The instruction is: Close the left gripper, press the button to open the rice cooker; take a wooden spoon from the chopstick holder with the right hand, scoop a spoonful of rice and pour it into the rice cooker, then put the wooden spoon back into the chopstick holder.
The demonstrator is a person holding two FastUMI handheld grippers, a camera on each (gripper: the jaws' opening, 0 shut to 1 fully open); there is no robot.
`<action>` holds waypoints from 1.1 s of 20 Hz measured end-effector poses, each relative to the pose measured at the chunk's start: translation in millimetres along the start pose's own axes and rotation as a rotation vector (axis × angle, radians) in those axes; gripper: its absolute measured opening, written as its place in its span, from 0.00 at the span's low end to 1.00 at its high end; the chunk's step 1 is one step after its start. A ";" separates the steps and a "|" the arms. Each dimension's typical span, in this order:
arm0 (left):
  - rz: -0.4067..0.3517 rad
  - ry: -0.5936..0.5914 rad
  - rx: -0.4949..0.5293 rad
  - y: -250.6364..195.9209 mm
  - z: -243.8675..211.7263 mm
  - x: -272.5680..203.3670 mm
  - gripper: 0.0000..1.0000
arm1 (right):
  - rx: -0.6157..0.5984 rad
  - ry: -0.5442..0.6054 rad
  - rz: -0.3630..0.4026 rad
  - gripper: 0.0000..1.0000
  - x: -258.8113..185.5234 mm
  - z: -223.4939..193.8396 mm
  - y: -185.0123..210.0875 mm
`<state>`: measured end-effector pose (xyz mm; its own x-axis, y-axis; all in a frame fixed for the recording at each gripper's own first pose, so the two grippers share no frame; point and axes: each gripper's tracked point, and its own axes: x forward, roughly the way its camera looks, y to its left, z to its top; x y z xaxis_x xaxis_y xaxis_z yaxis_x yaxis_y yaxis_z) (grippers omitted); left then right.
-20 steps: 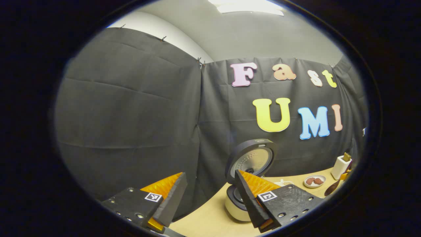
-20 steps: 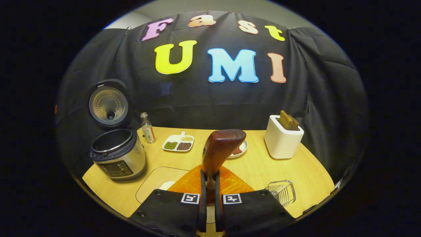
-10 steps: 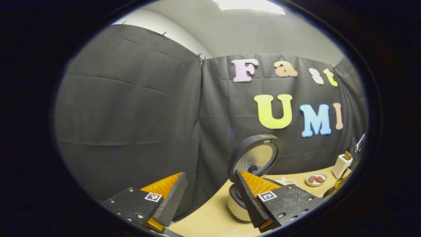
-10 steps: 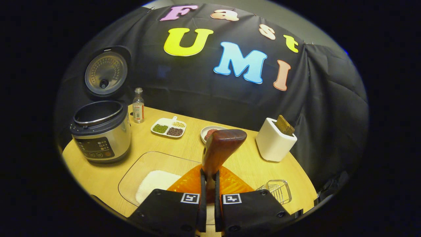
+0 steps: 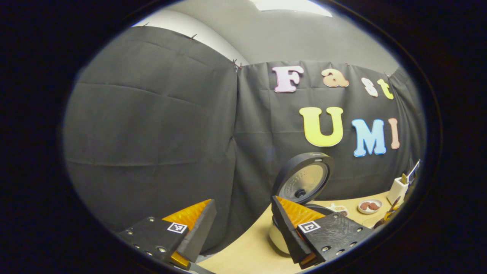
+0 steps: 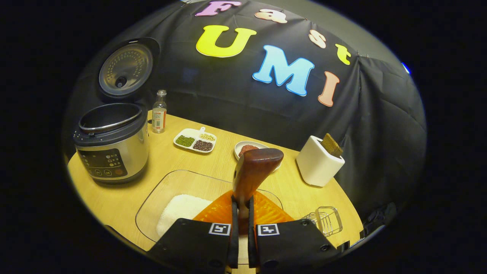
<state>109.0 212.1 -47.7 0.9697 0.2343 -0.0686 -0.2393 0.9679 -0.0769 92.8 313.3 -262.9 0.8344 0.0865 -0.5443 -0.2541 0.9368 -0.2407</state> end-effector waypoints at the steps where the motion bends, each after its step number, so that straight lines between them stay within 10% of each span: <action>1: 0.002 0.000 0.001 1.2 -0.8 -0.5 0.88 | 0.001 0.002 0.008 0.12 0.2 -0.7 4.5; 10: -0.003 0.010 0.002 2.7 -3.9 -1.4 0.89 | 0.128 0.048 0.119 0.12 -4.7 -3.1 31.3; 22: -0.029 0.011 0.007 -2.5 -1.0 0.1 0.88 | 0.665 0.156 0.283 0.12 2.5 -9.4 8.3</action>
<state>109.6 209.6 -48.5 0.9756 0.2054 -0.0779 -0.2110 0.9748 -0.0720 88.1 318.1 -273.8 0.6890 0.3526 -0.6332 -0.0582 0.8978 0.4366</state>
